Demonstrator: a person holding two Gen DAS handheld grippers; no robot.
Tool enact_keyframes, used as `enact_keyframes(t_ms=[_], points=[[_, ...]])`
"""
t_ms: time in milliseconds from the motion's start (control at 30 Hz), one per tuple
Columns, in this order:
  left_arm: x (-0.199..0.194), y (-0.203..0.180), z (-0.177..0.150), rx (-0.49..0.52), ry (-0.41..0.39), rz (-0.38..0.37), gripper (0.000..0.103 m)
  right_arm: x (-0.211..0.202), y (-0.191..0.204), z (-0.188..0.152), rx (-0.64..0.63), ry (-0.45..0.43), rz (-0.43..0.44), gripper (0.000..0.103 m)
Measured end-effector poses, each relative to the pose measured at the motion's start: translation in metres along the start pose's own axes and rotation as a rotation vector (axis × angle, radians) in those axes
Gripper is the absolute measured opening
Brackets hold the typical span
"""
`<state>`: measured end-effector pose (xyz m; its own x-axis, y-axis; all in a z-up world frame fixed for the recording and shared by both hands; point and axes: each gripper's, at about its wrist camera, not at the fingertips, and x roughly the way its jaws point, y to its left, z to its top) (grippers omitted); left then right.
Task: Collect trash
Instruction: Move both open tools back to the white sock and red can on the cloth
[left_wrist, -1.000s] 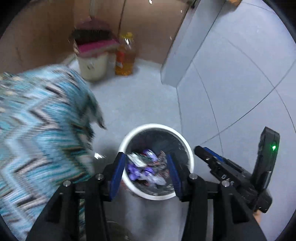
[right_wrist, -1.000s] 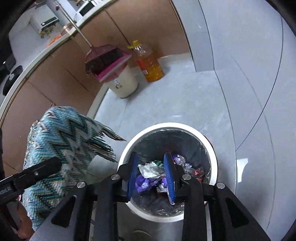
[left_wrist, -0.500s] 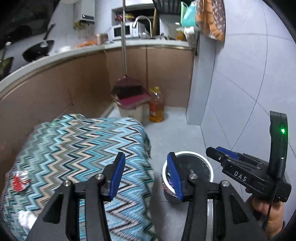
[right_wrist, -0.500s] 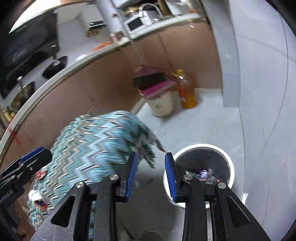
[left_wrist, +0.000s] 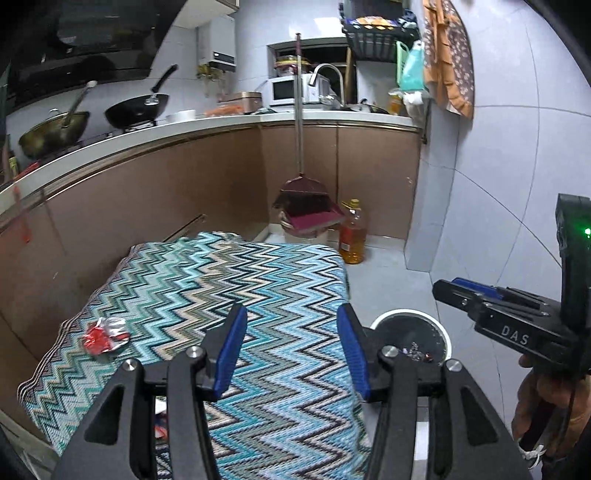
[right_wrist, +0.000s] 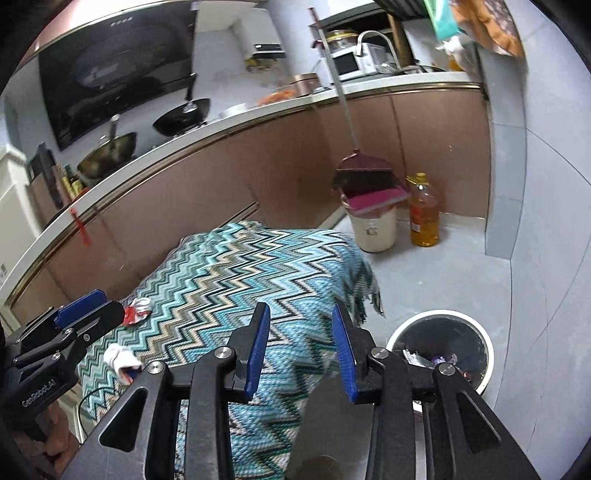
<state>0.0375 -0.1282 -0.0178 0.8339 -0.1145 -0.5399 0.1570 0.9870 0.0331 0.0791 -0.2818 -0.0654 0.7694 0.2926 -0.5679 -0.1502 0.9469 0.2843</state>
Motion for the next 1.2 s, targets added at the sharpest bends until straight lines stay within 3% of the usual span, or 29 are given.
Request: enact_keyframes(t_ms=[400,1200], points=[[-0.024,0.056,-0.015,-0.066,-0.036,0.068,0.049,0.004,0.055,-0.002,-0.089,0.028,0.042,0.035],[-0.031,0.165,-0.045,-0.171,-0.020,0.224,0.049,0.064,0.158,-0.012,-0.246,0.142,0.179,0.036]])
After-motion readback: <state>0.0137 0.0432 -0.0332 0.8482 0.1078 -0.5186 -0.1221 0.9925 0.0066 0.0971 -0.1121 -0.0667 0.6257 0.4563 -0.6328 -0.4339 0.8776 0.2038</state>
